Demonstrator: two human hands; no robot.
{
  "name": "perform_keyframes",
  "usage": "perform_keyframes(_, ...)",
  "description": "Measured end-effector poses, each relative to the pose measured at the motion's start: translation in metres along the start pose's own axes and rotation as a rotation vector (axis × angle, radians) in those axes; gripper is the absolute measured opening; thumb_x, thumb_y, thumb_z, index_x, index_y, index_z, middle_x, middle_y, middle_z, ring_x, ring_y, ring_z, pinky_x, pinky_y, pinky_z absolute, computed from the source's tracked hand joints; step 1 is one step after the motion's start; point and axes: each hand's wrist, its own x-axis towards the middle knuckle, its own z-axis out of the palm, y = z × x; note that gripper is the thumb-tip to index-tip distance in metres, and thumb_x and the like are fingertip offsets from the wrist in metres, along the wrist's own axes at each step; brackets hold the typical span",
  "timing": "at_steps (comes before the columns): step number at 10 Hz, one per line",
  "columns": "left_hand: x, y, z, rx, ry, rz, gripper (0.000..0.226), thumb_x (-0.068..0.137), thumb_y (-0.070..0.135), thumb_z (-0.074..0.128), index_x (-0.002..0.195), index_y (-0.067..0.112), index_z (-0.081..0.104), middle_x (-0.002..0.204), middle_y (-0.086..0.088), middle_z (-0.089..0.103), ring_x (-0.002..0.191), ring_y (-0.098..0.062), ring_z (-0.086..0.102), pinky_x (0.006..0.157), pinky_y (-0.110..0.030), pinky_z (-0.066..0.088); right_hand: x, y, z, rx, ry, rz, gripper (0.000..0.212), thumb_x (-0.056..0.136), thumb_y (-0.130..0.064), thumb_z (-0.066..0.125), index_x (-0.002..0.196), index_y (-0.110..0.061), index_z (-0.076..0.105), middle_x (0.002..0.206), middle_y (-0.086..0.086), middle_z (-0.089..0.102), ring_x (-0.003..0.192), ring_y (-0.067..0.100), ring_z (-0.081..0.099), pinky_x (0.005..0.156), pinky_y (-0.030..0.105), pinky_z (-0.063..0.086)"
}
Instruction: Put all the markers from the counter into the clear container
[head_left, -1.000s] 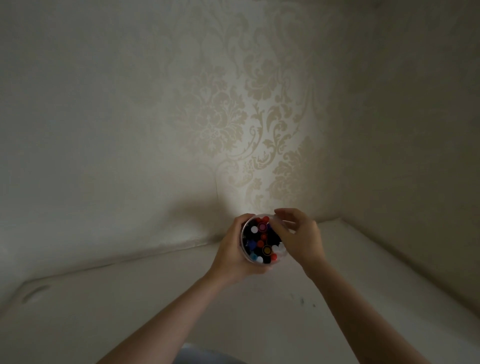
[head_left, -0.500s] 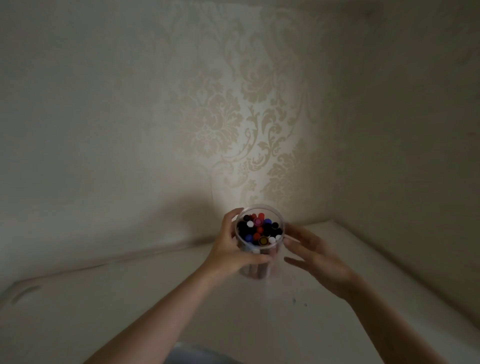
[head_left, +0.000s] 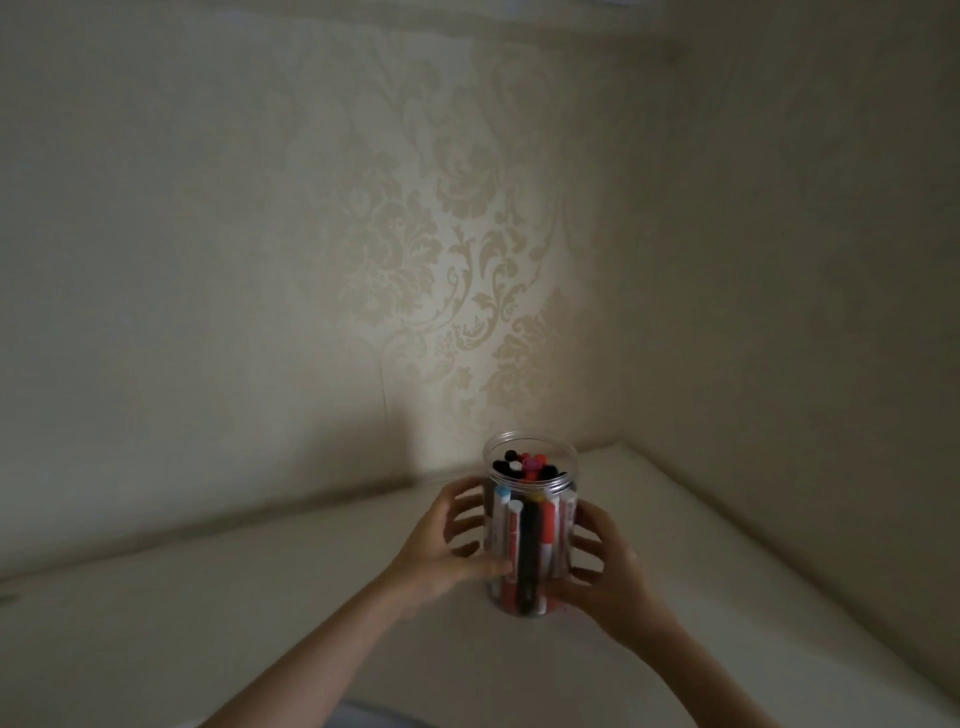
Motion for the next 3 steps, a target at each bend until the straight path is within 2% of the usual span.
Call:
perform_keyframes(1,-0.003,-0.005,0.001,0.043,0.009,0.003,0.083,0.050,0.028,0.096,0.120,0.043,0.055,0.131,0.007,0.062,0.123,-0.021,0.061,0.099,-0.047,0.055,-0.001,0.005,0.002,0.007,0.035,-0.016,0.077,0.060,-0.013,0.087,0.119,-0.039,0.045,0.119,-0.015,0.057,0.114,0.012,0.058,0.084,0.027,0.057)
perform_keyframes(2,-0.001,-0.007,0.004,0.155,0.018,0.029,0.079,0.055,0.036,0.092,0.123,0.041,0.052,0.132,0.012,0.059,0.124,-0.016,0.058,0.100,-0.046,0.055,-0.001,-0.001,0.001,-0.081,0.029,0.024,0.077,0.063,-0.015,0.086,0.126,-0.032,0.044,0.118,-0.017,0.057,0.115,0.014,0.057,0.079,0.020,0.056)
perform_keyframes(3,-0.010,0.004,0.004,0.321,-0.028,0.054,0.082,0.063,0.042,0.087,0.132,0.043,0.042,0.138,0.013,0.055,0.126,-0.008,0.054,0.107,-0.043,0.049,-0.007,-0.017,-0.012,-0.359,-0.043,0.048,0.083,0.064,-0.035,0.083,0.135,-0.032,0.041,0.125,-0.022,0.047,0.111,0.008,0.056,0.077,0.015,0.049)
